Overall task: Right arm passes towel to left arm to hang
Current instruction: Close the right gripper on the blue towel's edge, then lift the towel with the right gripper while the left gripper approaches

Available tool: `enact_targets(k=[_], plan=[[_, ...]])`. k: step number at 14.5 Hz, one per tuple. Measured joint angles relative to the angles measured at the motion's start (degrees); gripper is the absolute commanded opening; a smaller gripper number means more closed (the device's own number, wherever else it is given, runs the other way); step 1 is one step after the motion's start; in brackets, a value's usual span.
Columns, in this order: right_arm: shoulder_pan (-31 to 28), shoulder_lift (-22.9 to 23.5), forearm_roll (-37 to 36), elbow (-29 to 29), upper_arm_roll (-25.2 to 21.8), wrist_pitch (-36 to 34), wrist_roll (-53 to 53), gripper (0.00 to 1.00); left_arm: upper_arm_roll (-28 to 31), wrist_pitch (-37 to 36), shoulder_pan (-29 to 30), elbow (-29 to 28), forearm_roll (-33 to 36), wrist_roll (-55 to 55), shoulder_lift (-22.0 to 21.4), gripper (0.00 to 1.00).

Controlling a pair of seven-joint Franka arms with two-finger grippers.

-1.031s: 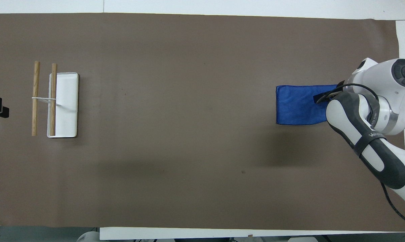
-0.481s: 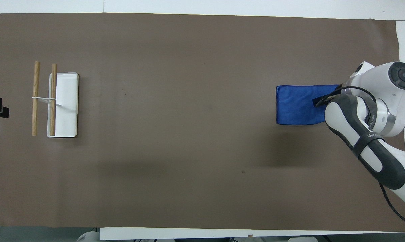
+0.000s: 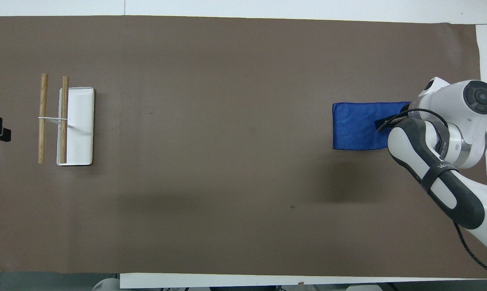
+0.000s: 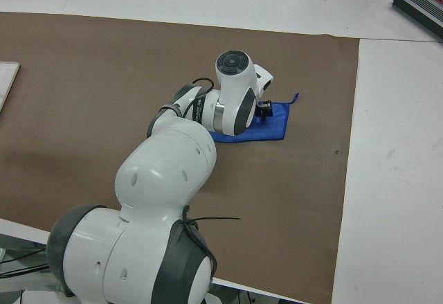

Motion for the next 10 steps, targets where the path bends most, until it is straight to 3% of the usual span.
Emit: enact_targets(k=[6, 10], plan=[[-0.26, -0.79, 2.16, 0.79, 0.16, -3.68, -0.01, 0.0, 0.0, 0.0, 0.0, 0.0, 0.0, 0.0, 0.0, 1.0], [-0.65, -1.13, 6.39, 7.0, 1.1, -18.18, 2.21, 0.0, -0.14, -0.08, -0.08, -0.15, 0.0, -4.13, -0.25, 1.0]])
